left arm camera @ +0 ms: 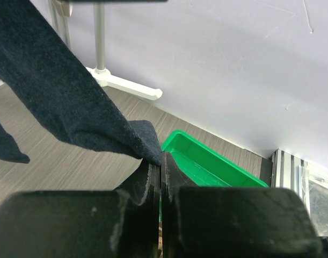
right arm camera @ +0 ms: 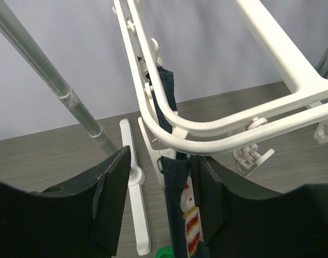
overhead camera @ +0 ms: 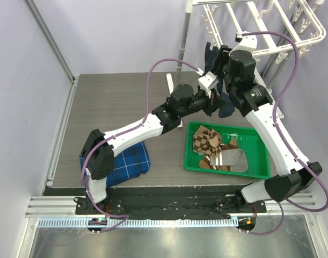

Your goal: Remove the socks clipped to the hanger

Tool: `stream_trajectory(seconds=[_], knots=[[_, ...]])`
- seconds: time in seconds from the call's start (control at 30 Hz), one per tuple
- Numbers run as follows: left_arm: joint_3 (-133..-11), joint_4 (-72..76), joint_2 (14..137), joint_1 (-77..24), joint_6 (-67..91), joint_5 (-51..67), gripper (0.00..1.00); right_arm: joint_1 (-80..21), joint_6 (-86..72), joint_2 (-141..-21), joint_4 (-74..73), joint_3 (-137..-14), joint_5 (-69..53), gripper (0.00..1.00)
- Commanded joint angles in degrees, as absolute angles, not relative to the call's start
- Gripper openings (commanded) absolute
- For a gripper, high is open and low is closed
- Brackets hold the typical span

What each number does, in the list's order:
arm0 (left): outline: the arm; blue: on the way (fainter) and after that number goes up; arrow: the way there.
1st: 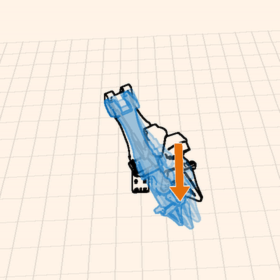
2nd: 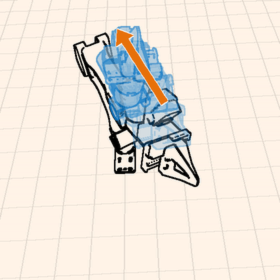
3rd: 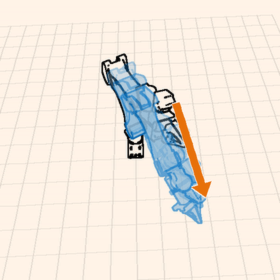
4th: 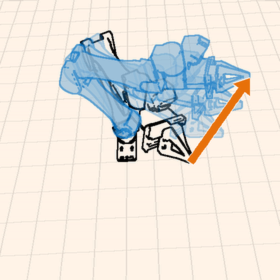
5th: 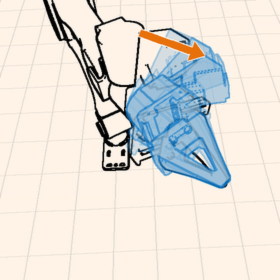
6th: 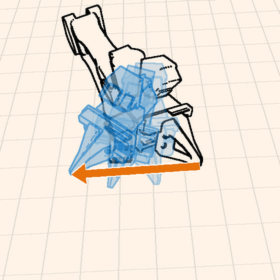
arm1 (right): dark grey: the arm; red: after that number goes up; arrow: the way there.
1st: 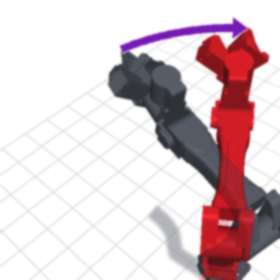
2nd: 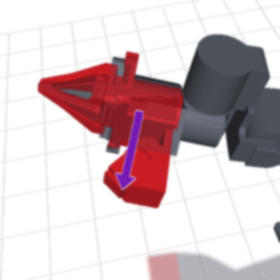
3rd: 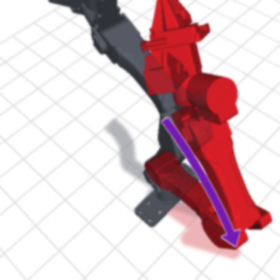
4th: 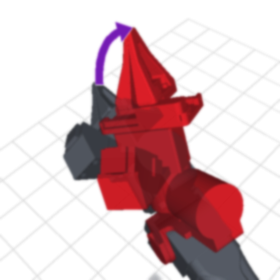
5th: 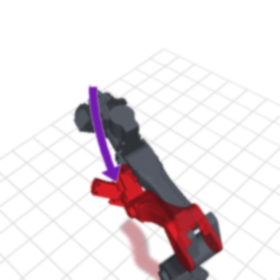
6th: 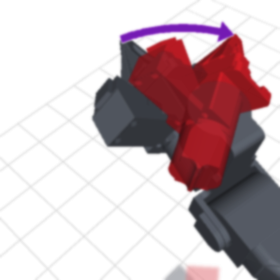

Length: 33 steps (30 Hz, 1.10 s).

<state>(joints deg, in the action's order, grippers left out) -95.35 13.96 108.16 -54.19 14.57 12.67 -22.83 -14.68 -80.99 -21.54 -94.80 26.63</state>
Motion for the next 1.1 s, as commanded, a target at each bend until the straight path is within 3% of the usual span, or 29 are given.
stream_trajectory(seconds=[0.0,0.13,0.3,0.33,0.7,0.8,0.87,0.97,1.07], knots=[[-97.65,16.61,107.23,-54.84,14.33,13.62,0.0,-23.12,-13.89,-80.77,-15.47,-94.92,29.44,0.54],[-97.82,16.79,107.31,-55.02,14.33,13.45,0.0,-23.11,-13.62,-80.86,-13.54,-94.13,30.5,0.46],[-97.65,16.88,107.4,-55.02,14.33,13.36,0.0,-23.12,-13.71,-80.86,-12.13,-93.52,31.81,0.12],[-97.47,16.88,107.32,-55.02,14.33,13.1,0.0,-23.03,-13.71,-80.86,-11.95,-93.52,32.25,0.02],[-96.24,16.53,107.93,-54.93,14.06,10.28,0.0,-23.03,-15.38,-79.89,-15.37,-95.71,29.45,0.01],[-96.5,16.61,107.84,-55.02,14.33,10.72,0.0,-23.11,-17.74,-79.89,-20.37,-98.25,28.74,0.26],[-96.5,16.7,107.4,-54.93,14.15,11.33,0.0,-23.12,-18.45,-79.89,-22.14,-99.66,28.65,0.32],[-96.5,16.96,106.79,-55.02,13.01,12.56,0.0,-23.03,-19.07,-80.77,-26.61,-102.39,28.92,0.51],[-96.77,16.79,106.52,-54.93,12.57,13.27,0.0,-23.2,-19.51,-81.74,-28.47,-104.5,29.0,0.57]])
